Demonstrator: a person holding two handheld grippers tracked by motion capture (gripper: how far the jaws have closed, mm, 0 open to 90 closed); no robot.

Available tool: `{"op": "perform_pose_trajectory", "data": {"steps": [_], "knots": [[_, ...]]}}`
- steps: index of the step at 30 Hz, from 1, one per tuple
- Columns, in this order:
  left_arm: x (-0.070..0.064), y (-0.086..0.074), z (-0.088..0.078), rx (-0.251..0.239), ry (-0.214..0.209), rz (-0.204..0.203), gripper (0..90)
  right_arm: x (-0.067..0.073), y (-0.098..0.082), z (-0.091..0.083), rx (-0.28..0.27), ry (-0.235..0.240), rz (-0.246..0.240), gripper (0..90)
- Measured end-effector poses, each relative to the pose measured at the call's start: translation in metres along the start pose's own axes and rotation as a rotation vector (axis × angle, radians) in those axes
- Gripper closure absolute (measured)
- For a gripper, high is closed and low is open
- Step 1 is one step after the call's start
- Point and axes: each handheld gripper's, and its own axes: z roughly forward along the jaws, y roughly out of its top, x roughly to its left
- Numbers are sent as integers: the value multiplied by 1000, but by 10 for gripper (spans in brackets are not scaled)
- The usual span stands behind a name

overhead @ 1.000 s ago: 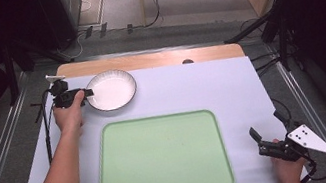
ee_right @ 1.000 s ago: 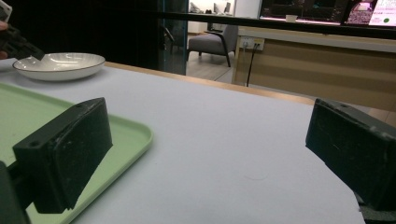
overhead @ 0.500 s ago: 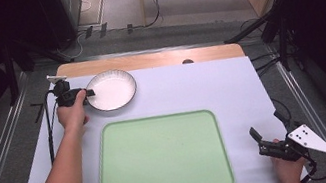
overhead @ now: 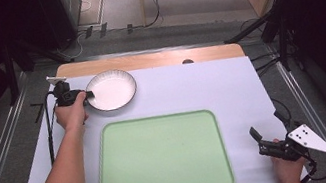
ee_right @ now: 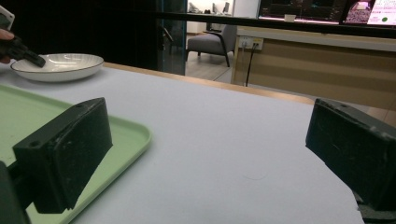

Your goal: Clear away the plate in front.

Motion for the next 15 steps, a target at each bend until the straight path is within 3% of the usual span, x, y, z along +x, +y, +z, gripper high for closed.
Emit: {"op": "perform_pose_trajectory", "data": {"steps": [1,2,4,9,12,15], "knots": [[0,0,0,0,0,0,835,0,0,0,0,0,0,7],[2,0,-1,11,-15,-39,841,0,0,0,1,-1,3,7],[3,0,-2,6,-32,-58,854,0,0,0,1,0,4,7],[-2,0,-5,-18,-17,-41,859,0,0,0,2,-1,3,7],[-2,0,-5,-24,-31,-72,856,0,0,0,2,-1,3,7],[-2,1,-7,-22,-42,-71,854,0,0,0,2,0,3,7]]}}
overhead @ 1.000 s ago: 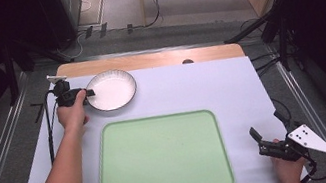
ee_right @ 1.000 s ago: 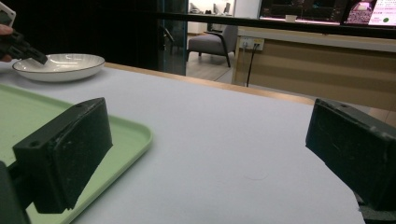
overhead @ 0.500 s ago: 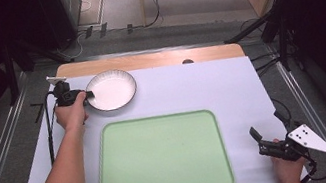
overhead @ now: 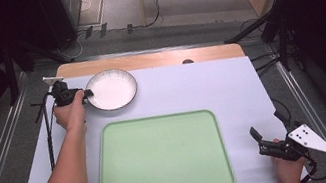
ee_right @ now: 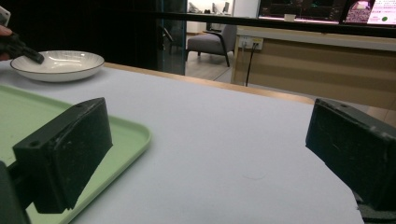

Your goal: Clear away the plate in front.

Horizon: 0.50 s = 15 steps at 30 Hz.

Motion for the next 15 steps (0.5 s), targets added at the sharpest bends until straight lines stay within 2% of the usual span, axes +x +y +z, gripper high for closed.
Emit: {"op": "perform_pose_trajectory", "data": {"steps": [6,14,15], "knots": [[-3,1,-5,-6,-4,17,849,0,0,0,0,0,1,7],[0,3,-12,-3,-37,4,849,0,0,0,0,0,-1,7],[-1,3,-14,-7,-51,6,849,0,0,0,0,0,-1,7]]}}
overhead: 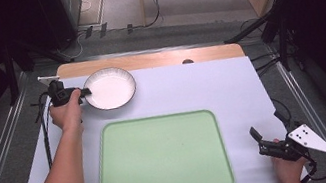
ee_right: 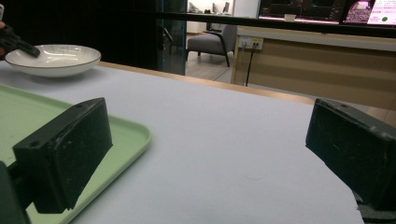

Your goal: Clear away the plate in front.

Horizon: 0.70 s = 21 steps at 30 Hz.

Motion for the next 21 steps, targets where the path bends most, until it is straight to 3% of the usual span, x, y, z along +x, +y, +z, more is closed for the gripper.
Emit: {"op": "perform_pose_trajectory", "data": {"steps": [12,21], "knots": [[-10,0,-15,2,-82,28,850,0,0,0,0,-1,-1,7],[-12,-6,-27,1,-121,47,851,0,0,0,-1,0,-3,7]]}}
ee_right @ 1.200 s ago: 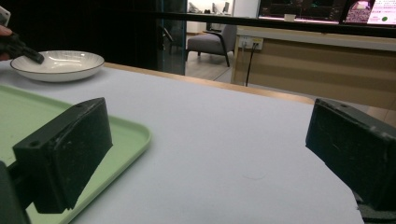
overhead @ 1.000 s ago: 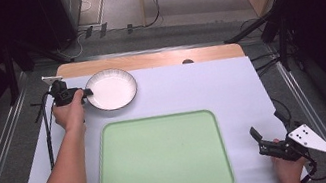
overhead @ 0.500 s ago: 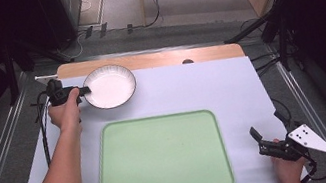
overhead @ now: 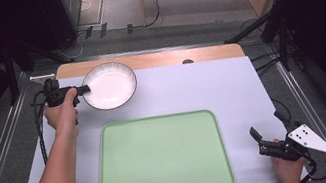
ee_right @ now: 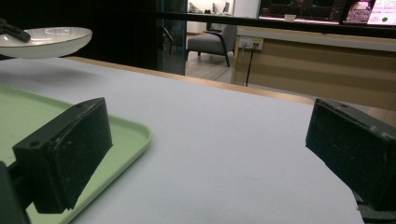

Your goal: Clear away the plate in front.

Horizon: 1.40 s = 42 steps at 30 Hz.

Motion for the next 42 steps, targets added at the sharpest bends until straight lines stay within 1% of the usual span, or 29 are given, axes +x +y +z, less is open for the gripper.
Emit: {"op": "perform_pose_trajectory", "data": {"steps": [5,6,10,12,13,16,17,21,27,31,33,34,35,36,37,38,39,40,42], "knots": [[-2,-7,-7,18,-10,31,849,0,0,0,1,-1,2,8],[-2,-7,-7,18,-10,31,849,0,0,0,1,-1,2,8],[-8,-15,-13,26,-42,56,850,0,0,0,0,1,-1,7],[-10,-18,-14,31,-48,67,850,0,0,0,0,1,-1,8],[-12,-20,-14,36,-46,80,849,0,0,0,1,0,-1,7],[-18,-26,-15,52,-53,102,848,0,0,0,0,1,-2,7],[-20,-28,-16,61,-59,113,848,0,0,0,1,1,-2,7],[-27,-37,-17,84,-90,132,849,0,0,0,0,1,-2,7],[-39,-50,-20,108,-103,180,848,0,0,0,0,1,-1,7],[-42,-61,-19,123,-120,188,848,0,0,0,0,1,-3,7],[-42,-68,-18,139,-132,189,847,0,0,0,1,1,-2,7],[-42,-68,-18,139,-132,189,848,0,0,0,1,1,-2,7],[-42,-75,-17,152,-142,192,848,0,0,0,1,1,-1,7],[-42,-75,-17,152,-142,192,848,0,0,0,1,1,-2,7],[-43,-83,-15,167,-148,197,847,0,0,0,1,2,-3,7],[-44,-86,-15,177,-149,203,847,0,0,0,2,2,-2,7],[-44,-86,-15,177,-149,203,846,0,0,0,2,2,-2,7],[-46,-93,-13,186,-156,210,846,1,0,0,2,1,-2,7],[-47,-100,-12,194,-161,219,845,1,0,0,2,1,-2,7]]}}
